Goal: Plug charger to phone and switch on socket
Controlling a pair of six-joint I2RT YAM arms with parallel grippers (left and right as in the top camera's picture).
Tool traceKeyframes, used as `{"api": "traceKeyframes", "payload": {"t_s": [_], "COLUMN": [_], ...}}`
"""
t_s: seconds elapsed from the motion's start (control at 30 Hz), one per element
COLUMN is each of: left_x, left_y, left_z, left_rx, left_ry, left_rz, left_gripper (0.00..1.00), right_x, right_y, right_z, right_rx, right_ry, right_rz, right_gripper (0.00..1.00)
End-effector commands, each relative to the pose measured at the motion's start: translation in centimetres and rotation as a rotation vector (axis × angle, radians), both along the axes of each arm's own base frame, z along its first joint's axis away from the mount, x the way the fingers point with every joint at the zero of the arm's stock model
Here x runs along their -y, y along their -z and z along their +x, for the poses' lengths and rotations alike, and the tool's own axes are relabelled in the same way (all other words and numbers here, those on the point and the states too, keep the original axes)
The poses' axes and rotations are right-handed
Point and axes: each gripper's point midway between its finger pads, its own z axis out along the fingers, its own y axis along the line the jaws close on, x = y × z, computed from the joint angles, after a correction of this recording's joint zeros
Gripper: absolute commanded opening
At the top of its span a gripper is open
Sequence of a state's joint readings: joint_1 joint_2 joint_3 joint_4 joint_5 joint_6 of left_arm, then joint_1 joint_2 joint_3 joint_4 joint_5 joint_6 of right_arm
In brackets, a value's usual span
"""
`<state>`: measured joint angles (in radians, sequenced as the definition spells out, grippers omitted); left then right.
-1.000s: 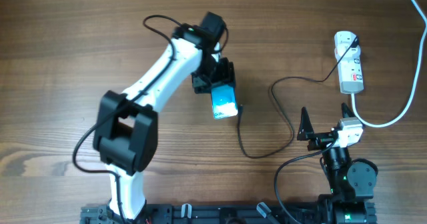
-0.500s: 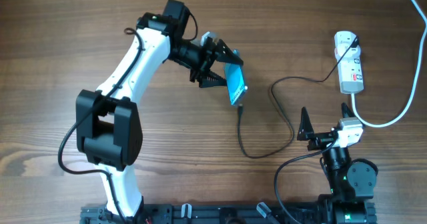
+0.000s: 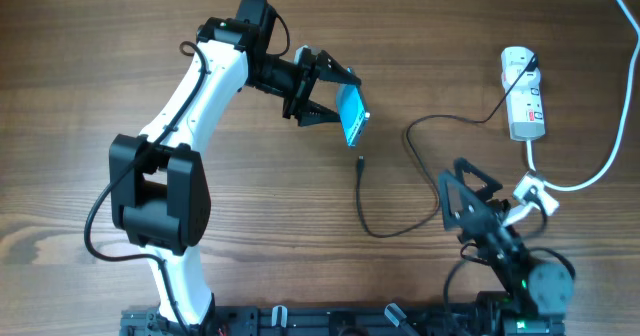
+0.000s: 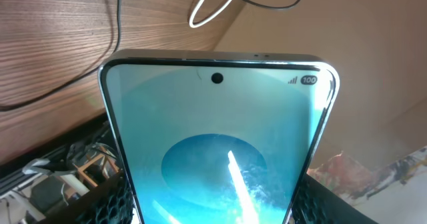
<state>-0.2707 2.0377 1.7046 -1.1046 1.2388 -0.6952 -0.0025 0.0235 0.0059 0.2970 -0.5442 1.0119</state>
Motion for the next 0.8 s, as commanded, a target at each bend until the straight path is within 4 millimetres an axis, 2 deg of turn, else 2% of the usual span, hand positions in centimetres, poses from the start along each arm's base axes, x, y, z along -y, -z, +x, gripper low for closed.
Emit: {"api": "traceKeyframes", "payload": {"t_s": [0.0, 0.03, 0.13, 0.23, 0.3, 0.33, 0.4, 0.5, 0.53, 0.57, 0.6, 0.7, 0.77], "left_x": [0.1, 0.1, 0.2, 0.3, 0.3, 0.4, 0.4, 0.5, 0.5, 0.5, 0.5, 0.5, 0.5], "left_y": [-2.4, -2.5, -2.5, -2.6, -2.7, -2.7, -2.8, -2.8, -2.9, -2.9, -2.9, -2.9, -2.9], "left_z": [0.2, 0.3, 0.6, 0.9, 1.1, 1.3, 1.5, 1.7, 1.7, 1.7, 1.7, 1.7, 1.7], "left_rx": [0.013, 0.004, -0.007, -0.010, -0.014, -0.010, -0.026, -0.021, -0.021, -0.023, -0.029, -0.044, -0.044], "left_ry": [-0.008, -0.013, -0.025, -0.034, -0.040, -0.043, -0.051, -0.055, -0.055, -0.056, -0.058, -0.063, -0.063], "left_rz": [-0.061, -0.060, -0.060, -0.061, -0.061, -0.063, -0.061, -0.064, -0.064, -0.064, -0.063, -0.060, -0.060], "left_gripper": [0.70, 0.70, 0.69, 0.69, 0.69, 0.69, 0.69, 0.69, 0.69, 0.69, 0.69, 0.69, 0.68], "right_x": [-2.3, -2.5, -3.4, -3.4, -3.1, -3.2, -4.6, -6.6, -7.4, -8.2, -8.9, -10.6, -10.8], "right_y": [-5.3, -6.7, -8.9, -9.7, -9.6, -9.7, -10.3, -10.5, -11.2, -11.8, -11.8, -10.3, -8.3], "right_z": [-3.8, -4.3, -4.7, -2.9, -1.7, -0.9, -0.3, 0.7, 0.6, 0.3, 0.6, 2.3, 3.5], "right_rx": [0.179, 0.213, 0.192, 0.018, -0.107, -0.196, -0.253, -0.370, -0.319, -0.262, -0.282, -0.343, -0.451], "right_ry": [-0.186, -0.180, -0.194, -0.187, -0.188, -0.224, -0.358, -0.571, -0.668, -0.753, -0.773, -0.646, -0.451], "right_rz": [0.014, -0.022, -0.199, -0.369, -0.414, -0.425, -0.393, -0.223, -0.220, -0.225, -0.208, -0.266, -0.391], "right_gripper": [1.00, 1.00, 1.00, 1.00, 1.00, 1.00, 1.00, 0.98, 0.94, 0.93, 0.94, 0.94, 0.94]}}
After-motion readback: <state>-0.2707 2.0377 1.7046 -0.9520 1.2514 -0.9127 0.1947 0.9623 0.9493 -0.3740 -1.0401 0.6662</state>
